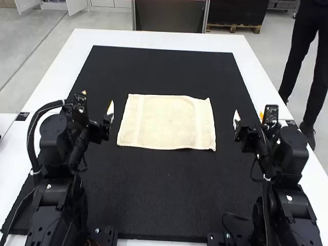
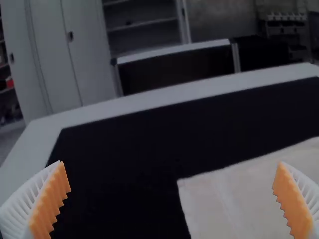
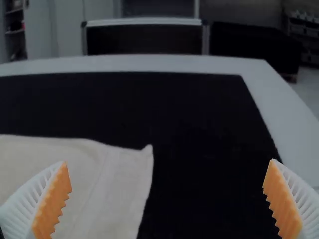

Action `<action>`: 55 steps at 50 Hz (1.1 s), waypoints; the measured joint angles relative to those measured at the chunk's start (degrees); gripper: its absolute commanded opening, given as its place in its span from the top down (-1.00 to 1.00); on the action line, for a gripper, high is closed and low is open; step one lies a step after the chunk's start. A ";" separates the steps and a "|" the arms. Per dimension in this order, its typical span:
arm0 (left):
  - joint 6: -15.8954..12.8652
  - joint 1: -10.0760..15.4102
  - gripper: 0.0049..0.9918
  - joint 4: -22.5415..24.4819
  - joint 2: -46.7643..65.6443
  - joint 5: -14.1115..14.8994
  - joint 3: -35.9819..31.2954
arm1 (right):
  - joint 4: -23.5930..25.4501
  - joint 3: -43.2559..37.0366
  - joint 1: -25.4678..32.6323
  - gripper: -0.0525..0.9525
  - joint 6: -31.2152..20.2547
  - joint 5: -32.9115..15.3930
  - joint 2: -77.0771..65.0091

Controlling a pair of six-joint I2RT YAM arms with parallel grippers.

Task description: Fold the towel.

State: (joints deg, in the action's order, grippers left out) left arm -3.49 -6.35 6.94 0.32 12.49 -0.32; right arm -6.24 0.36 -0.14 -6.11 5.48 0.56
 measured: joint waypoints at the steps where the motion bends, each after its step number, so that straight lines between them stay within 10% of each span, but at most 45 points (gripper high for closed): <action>1: -0.04 -0.04 -0.89 2.08 0.00 -0.74 0.00 | -1.29 0.00 0.00 -0.88 -0.20 -0.02 0.00; 8: -0.35 -0.63 -0.86 12.79 0.00 -5.27 -0.66 | -8.48 1.14 0.48 -0.89 -1.18 -1.31 0.00; 18: 2.25 -0.66 -0.94 13.40 6.84 -8.72 -15.39 | -8.09 15.56 1.55 -0.91 -1.51 -2.56 6.12; 34: 8.41 -0.66 -0.93 5.20 52.13 -14.58 -52.85 | 2.29 52.43 1.55 -0.91 1.51 -4.68 49.96; 47: 10.62 -0.66 -0.93 -1.64 67.01 -18.80 -53.33 | -10.05 47.08 1.88 -0.86 6.51 -6.60 56.81; 55: 13.60 -0.66 -0.81 2.49 66.97 -19.63 -46.36 | -11.41 44.50 5.25 -0.92 5.79 -10.60 56.50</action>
State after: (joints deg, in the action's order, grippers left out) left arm 10.11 -7.01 9.43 67.29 -7.14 -46.68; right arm -17.65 44.86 5.10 -0.32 -5.13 57.06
